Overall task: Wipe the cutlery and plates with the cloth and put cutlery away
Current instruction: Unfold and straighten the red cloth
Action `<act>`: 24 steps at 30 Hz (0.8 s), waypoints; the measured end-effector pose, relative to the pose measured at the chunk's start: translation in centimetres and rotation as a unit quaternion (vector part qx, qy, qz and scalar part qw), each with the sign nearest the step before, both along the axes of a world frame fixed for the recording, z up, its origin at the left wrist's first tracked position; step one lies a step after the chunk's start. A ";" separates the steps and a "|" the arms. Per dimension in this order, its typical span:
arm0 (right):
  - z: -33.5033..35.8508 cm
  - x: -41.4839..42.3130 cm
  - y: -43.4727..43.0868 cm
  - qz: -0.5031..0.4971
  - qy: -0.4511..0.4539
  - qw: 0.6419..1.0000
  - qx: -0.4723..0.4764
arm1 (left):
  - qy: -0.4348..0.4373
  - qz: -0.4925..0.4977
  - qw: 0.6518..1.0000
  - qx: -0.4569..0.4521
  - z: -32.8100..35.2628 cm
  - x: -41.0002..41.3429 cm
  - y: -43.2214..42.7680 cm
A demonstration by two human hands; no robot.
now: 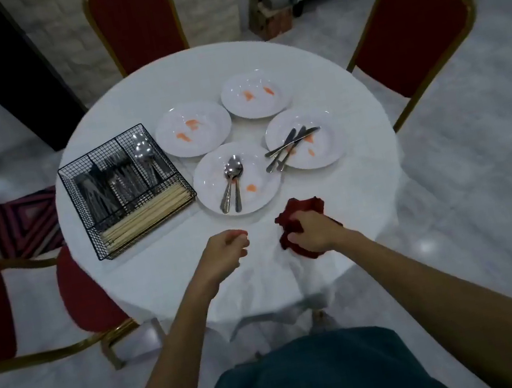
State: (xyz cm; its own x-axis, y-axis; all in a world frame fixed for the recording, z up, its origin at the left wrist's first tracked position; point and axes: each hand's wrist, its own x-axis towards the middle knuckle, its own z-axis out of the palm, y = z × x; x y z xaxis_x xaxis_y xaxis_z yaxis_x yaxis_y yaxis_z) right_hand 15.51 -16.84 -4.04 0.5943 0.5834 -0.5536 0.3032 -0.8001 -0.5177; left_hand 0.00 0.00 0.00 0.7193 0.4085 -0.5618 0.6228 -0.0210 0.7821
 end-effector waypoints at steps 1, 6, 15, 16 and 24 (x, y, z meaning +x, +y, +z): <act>-0.6 0.2 -0.3 0.024 -0.006 0.999 -0.031 | 0.003 0.015 1.000 -0.007 -0.3 0.4 -0.2; -1.9 0.7 -1.4 0.065 -0.105 0.990 -0.072 | 0.040 0.039 0.998 -0.018 -1.7 2.8 -1.5; -4.3 3.4 -3.1 0.095 -0.129 0.987 -0.001 | 0.076 0.093 0.992 -0.035 -2.7 7.2 -5.1; -4.4 3.8 -3.0 0.117 -0.123 0.985 -0.002 | 0.083 0.104 0.990 -0.036 -2.8 7.1 -5.5; -2.2 7.4 -1.5 0.080 0.043 0.993 0.071 | 0.060 0.231 0.969 -0.061 -2.0 7.4 -7.1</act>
State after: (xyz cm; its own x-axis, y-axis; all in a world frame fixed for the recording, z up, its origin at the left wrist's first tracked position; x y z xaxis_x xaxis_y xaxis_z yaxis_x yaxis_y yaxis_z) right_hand 22.91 -18.36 -6.25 0.4416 0.7422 -0.5041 0.3711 -0.6627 -0.6505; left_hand 7.38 -7.12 -2.04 0.4027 0.5965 -0.6942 0.6304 0.3692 0.6829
